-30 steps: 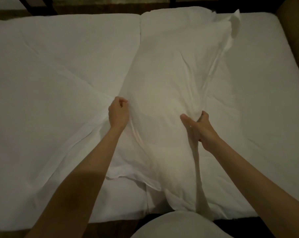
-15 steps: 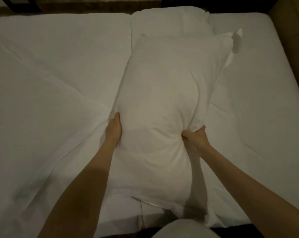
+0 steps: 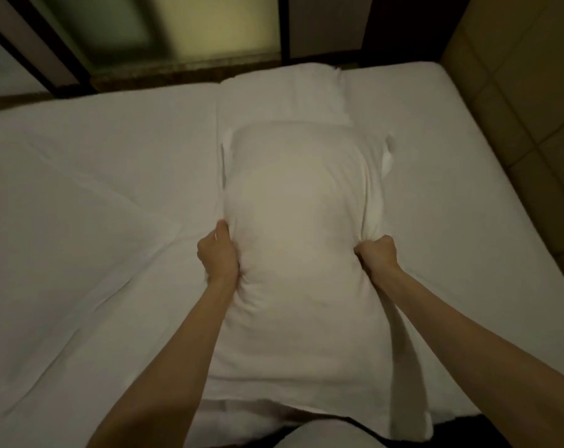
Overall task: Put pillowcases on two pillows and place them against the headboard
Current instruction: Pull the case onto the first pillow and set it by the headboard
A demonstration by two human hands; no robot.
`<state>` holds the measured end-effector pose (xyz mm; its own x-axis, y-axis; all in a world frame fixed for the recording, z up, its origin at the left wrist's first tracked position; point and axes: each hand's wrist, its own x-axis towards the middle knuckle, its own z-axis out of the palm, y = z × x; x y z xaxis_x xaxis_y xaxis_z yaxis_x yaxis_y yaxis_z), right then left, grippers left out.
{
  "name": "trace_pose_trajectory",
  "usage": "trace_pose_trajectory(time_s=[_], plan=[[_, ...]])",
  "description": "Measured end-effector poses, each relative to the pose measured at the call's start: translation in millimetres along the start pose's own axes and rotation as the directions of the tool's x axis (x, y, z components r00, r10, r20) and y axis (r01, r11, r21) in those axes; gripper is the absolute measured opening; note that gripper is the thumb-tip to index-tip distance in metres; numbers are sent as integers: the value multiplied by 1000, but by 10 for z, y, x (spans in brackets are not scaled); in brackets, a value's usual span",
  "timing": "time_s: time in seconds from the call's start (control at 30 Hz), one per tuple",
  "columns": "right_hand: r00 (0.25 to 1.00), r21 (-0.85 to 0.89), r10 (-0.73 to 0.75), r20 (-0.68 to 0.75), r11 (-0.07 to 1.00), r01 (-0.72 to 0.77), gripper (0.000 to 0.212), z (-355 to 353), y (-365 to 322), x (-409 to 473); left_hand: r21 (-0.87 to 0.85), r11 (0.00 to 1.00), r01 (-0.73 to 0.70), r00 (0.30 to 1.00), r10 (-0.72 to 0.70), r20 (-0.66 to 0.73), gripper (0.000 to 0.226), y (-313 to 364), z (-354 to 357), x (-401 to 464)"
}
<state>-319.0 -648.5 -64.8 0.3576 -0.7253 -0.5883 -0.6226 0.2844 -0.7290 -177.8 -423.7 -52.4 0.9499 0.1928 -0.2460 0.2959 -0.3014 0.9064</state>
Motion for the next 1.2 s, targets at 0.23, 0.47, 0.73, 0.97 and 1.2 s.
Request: trace_pose_trajectory(time_s=[0.23,0.47,0.73,0.97,1.2], plan=[[975,-101,-222,-26,971,218,14,-1453,-275,165,-156,979,-128,991,121,-51,46,604,723,-1185],[933,-42,-343,-107,939,341,11,-2527,-595,310,-277,936,-216,975,223,-6,48,1233,1412,-1913],[829,-38,-475,-296,873,487,16,-3196,-1234,391,-384,879,-283,945,325,47,47,2015,1937,-2095],[727,-95,-580,-369,801,591,4,-3218,-1913,333,-474,842,-258,943,327,68,53,2524,2030,-1874],[588,-199,-656,-472,730,655,24,-3057,-2586,353,-571,810,-136,956,258,138,45,2775,2239,-1395]])
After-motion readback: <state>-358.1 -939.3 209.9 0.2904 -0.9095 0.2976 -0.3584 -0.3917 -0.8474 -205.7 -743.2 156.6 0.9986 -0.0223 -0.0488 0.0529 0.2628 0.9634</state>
